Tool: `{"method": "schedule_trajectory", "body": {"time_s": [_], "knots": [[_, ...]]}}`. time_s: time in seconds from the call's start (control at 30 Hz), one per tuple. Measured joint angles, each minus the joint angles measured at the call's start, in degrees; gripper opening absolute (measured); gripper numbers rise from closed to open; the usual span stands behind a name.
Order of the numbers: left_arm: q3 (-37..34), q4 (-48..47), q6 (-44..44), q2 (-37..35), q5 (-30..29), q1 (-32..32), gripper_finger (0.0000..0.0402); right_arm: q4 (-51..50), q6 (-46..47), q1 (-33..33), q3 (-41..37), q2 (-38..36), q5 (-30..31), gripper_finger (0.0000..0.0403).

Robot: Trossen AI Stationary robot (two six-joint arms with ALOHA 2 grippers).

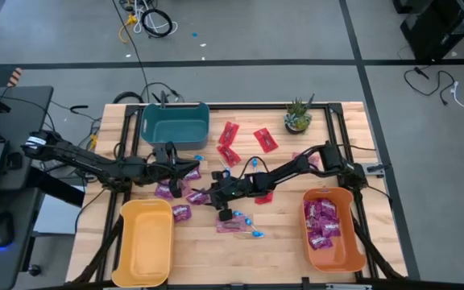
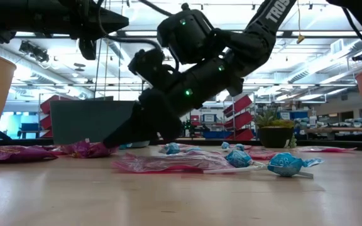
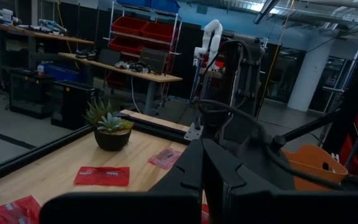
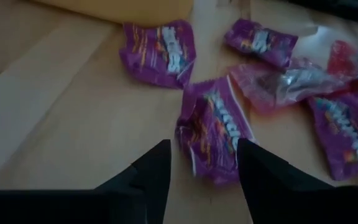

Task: Sort candy
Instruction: Put the purple candy into the orange bin

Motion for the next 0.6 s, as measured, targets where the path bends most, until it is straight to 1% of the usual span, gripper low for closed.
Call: {"method": "schedule_trajectory", "body": {"time_s": [0.3,0.43,0.6], "knots": [[0.0,0.0,-0.1,0.0,0.0,0.0,0.0006,-0.8,1.3,-0.7,0.0,0.0,0.0,0.0161],[0.0,0.0,-0.1,0.0,0.0,0.0,0.0006,-1.4,1.3,-1.1,0.0,0.0,0.0,0.0137],[0.0,0.0,-0.1,0.0,0.0,0.0,0.0006,-2.2,1.1,-1.1,0.0,0.0,-0.4,0.0089]]}}
